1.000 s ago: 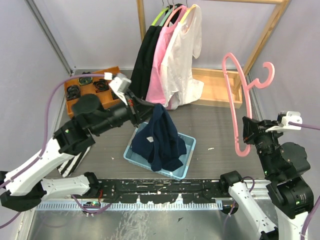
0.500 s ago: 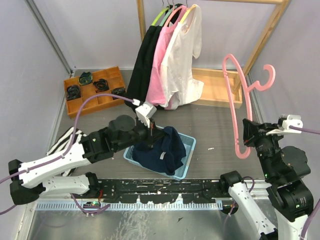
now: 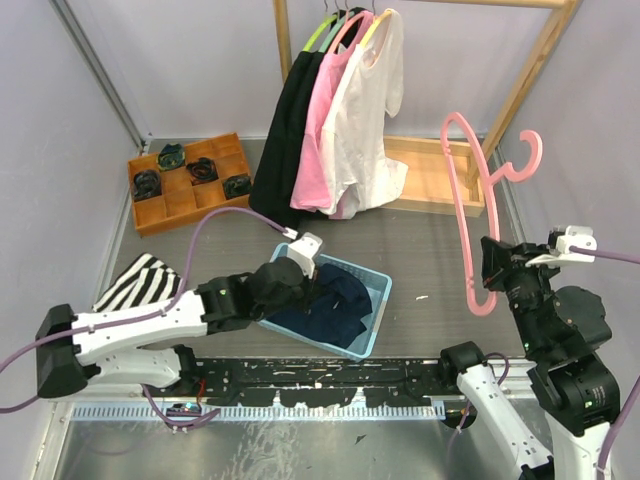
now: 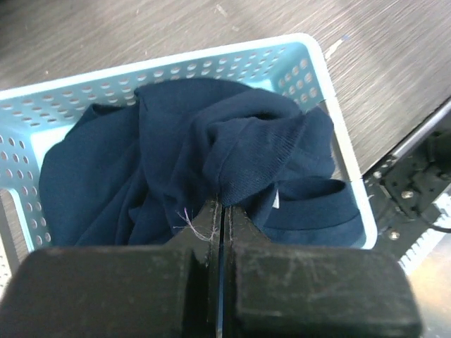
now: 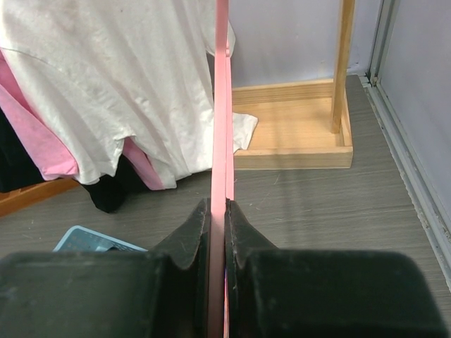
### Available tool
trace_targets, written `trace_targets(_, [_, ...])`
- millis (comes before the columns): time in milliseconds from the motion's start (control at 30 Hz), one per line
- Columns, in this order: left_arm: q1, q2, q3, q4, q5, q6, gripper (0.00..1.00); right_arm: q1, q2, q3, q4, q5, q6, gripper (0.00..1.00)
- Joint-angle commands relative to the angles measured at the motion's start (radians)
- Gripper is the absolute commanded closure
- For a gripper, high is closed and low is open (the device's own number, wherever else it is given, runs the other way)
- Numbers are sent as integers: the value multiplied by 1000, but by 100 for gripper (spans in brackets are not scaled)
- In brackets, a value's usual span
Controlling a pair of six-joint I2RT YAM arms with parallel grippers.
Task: Remove the t-shirt from the hanger
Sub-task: Place the T-shirt in the bin.
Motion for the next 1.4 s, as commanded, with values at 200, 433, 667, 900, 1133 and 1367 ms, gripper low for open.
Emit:
trace_targets(200, [-24,211,-46,109,-80,-52,100,5,103,19,171,11,17,99])
trace_targets(433, [-24,310,-21,29,-168,-54,100,4,222,76,251,40,8,99])
trace_targets(667, [-24,324,95,-120,-249,6,98,4,373,198,273,84,-36,99])
trace_targets(900, [-24,163,177,-195,-266,102,44,5,501,267,302,91,-78,99])
trace_targets(1133, [-23,28,215,-252,-297,124,34,4,603,340,364,104,-119,99])
trace_targets(1367, [-24,-153,124,-115,-332,160,20,-21,717,469,389,88,-160,99])
